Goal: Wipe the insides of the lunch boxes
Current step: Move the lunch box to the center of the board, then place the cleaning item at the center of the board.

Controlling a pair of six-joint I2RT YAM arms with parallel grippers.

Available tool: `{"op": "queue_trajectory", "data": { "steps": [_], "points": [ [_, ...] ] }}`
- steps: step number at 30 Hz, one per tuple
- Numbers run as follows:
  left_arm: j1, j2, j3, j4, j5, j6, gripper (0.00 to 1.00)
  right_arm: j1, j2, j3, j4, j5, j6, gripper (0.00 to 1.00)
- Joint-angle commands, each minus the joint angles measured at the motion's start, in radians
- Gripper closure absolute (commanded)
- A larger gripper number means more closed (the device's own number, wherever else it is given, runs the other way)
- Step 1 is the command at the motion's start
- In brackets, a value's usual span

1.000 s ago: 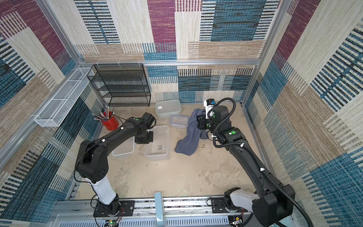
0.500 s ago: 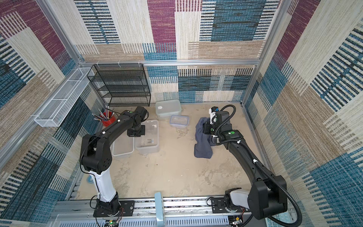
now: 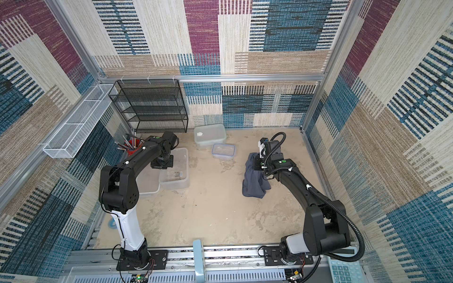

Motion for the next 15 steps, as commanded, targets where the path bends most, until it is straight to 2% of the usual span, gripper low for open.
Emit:
{"op": "queue_trajectory", "data": {
  "steps": [1, 10, 13, 15],
  "points": [
    [0.012, -0.003, -0.017, -0.063, -0.114, 0.063, 1.00, 0.001, 0.019, 0.007, -0.013, 0.059, -0.027, 0.95],
    [0.024, 0.003, -0.003, -0.062, -0.172, 0.116, 1.00, 0.000, 0.100, 0.052, -0.101, 0.192, -0.059, 0.85],
    [0.029, 0.007, 0.014, -0.062, -0.172, 0.132, 1.00, 0.001, 0.114, 0.070, -0.132, 0.242, -0.068, 0.75],
    [0.032, 0.010, 0.019, -0.061, -0.164, 0.141, 1.00, 0.001, 0.124, 0.085, -0.152, 0.272, -0.073, 0.62]
  ]
}}
